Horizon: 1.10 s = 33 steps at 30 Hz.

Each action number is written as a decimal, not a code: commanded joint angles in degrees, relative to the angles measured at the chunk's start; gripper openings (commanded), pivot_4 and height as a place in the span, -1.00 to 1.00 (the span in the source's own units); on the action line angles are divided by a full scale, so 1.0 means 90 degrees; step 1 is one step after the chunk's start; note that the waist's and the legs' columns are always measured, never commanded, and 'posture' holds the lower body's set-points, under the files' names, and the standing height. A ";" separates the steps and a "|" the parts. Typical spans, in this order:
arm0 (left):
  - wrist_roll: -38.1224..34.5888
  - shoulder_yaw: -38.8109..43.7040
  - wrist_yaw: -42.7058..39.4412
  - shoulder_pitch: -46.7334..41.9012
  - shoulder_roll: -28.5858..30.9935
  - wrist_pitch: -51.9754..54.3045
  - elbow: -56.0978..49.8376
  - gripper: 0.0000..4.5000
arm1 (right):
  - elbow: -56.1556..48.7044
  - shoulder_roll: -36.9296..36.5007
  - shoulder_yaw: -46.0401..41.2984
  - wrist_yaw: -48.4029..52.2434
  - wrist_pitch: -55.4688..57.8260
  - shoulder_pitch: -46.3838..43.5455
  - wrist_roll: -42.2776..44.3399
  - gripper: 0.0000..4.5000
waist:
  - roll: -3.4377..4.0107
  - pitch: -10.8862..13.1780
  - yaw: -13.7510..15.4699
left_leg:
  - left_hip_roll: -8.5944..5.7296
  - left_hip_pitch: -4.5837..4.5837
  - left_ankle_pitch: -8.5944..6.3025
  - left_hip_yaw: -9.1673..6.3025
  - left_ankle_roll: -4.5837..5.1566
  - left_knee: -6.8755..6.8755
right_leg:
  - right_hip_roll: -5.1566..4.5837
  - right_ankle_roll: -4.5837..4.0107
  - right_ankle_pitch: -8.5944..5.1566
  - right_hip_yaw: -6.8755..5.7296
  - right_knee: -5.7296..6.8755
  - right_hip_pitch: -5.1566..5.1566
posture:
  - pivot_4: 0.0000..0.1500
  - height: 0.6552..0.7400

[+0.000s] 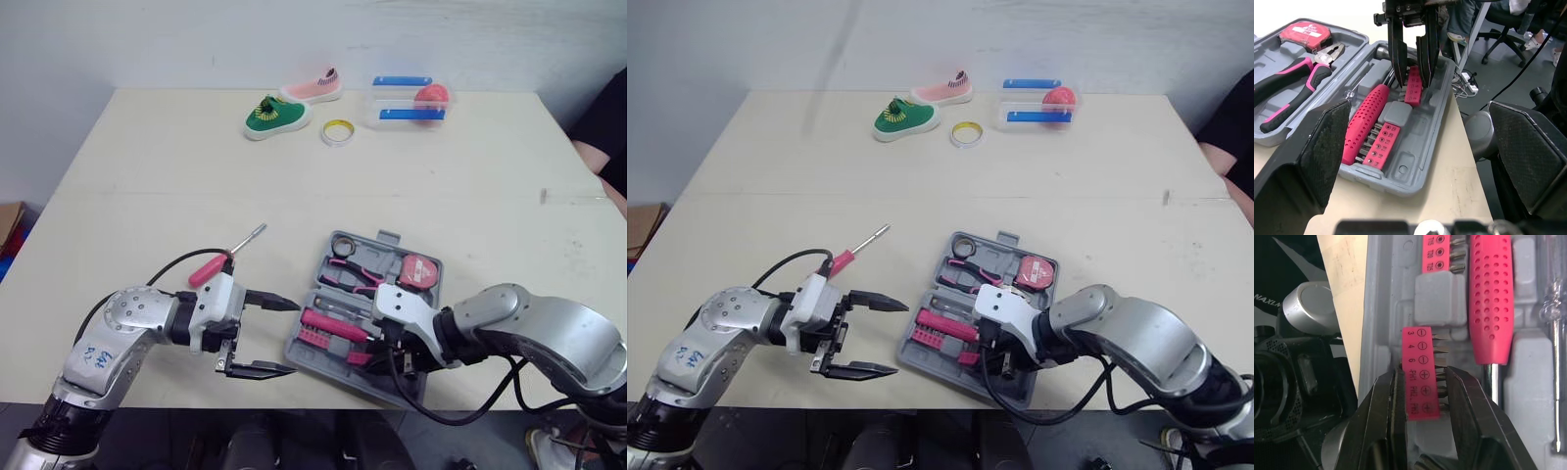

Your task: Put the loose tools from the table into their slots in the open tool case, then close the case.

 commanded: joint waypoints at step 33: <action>0.0054 0.0272 -0.0077 0.0097 0.0116 -0.0275 0.0179 1.00 | 0.0507 0.0004 -0.3102 0.2030 -0.2790 0.2085 0.1654 0.55 | -0.0038 -0.0012 -0.0065 | -0.0002 0.0001 0.0003 -0.0009 0.0004 -0.0014 | 0.0008 -0.0001 0.0002 -0.0008 -0.0011 0.0007 | 1.00 1.00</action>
